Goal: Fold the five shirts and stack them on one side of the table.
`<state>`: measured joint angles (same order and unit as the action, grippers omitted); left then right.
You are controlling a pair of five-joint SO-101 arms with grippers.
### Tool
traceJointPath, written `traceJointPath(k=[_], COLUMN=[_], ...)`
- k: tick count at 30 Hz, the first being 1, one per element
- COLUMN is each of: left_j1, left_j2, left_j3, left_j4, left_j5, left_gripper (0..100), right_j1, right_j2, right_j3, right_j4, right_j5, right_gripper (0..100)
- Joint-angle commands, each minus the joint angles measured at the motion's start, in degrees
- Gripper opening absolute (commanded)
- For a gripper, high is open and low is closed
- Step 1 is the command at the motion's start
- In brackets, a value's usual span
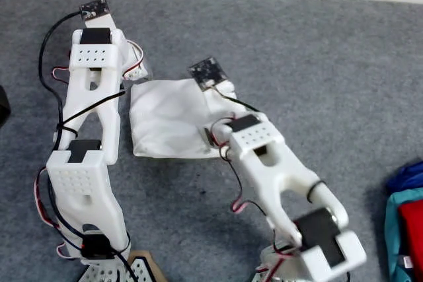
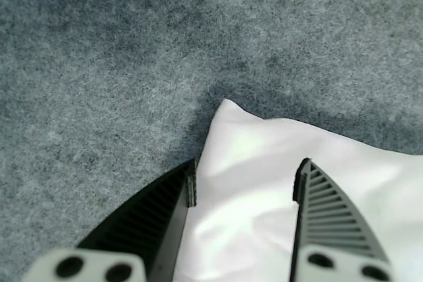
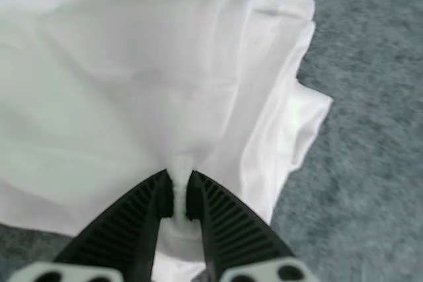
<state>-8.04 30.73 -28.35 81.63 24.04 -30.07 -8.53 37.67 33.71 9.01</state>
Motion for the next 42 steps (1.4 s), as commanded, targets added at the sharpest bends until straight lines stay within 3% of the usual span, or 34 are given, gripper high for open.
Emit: traceJointPath(k=[1,12,18,20,24,30,34,42], left_j1=[0.8,0.8,0.8,0.8,0.9,2.9,7.4,9.4], left_j2=[-0.3,-0.3,-0.3,-0.3,-0.3,-0.2,2.0,12.3], left_j3=[-0.6,-0.5,-0.5,-0.7,-0.8,-0.4,0.9,-3.1], left_j4=[-0.7,-0.6,-0.7,-0.7,-2.5,-12.3,-13.8,-14.6], left_j5=[0.3,0.3,0.3,0.3,0.4,0.6,0.4,-5.5], left_gripper=[25,25,25,25,25,25,25,25], right_j1=[2.0,1.7,4.5,5.4,5.1,0.7,-1.2,4.1], right_j2=[-9.6,-18.2,-18.2,-18.7,-18.1,-18.0,-12.9,-3.1], right_j3=[3.8,16.8,17.2,15.5,10.5,9.4,10.1,10.2], right_j4=[0.0,-4.2,-5.7,-7.6,-9.4,-13.9,-15.7,-13.4], right_j5=[0.3,0.6,0.4,0.3,-4.0,-6.9,-6.9,-5.7], right_gripper=[0.8,2.0,19.4,16.3,0.2,2.6,2.6,2.6])
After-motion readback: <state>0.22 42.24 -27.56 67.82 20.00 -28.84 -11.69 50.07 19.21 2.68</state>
